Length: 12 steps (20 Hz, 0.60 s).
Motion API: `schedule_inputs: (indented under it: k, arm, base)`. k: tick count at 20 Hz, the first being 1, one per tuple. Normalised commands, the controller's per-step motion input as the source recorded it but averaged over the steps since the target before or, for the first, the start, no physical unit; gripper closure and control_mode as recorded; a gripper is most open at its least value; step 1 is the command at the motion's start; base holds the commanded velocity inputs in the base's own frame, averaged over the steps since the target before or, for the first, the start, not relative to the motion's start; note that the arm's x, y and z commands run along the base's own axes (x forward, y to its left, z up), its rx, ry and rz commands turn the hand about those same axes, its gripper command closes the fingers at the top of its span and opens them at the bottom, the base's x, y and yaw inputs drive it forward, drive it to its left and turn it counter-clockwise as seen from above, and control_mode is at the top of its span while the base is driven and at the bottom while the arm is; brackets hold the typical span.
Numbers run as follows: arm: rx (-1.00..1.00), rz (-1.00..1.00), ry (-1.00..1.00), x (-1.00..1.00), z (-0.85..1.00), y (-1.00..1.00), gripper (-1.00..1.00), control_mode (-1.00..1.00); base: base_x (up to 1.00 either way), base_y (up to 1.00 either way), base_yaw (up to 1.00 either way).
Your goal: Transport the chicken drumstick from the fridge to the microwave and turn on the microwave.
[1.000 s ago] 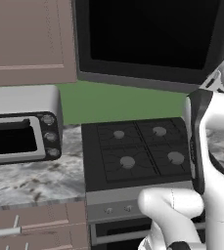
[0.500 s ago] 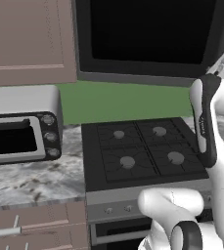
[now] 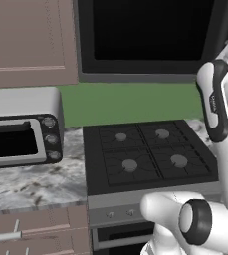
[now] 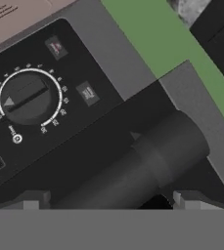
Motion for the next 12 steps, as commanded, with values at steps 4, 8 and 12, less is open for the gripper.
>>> schedule_inputs:
  k: [4,8,12]
  arm:
    - [0.0,0.07,0.0,0.52,0.18,0.1,-1.0,-1.0]
    - [0.0,0.06,0.0,0.44,0.14,0.16,-1.0,-1.0]
    - [0.0,0.06,0.0,0.48,0.07,0.17,-1.0,-1.0]
  base:
    - [0.0,0.0,0.0]
    - [0.0,0.0,0.0]
    - [0.0,0.0,0.0]
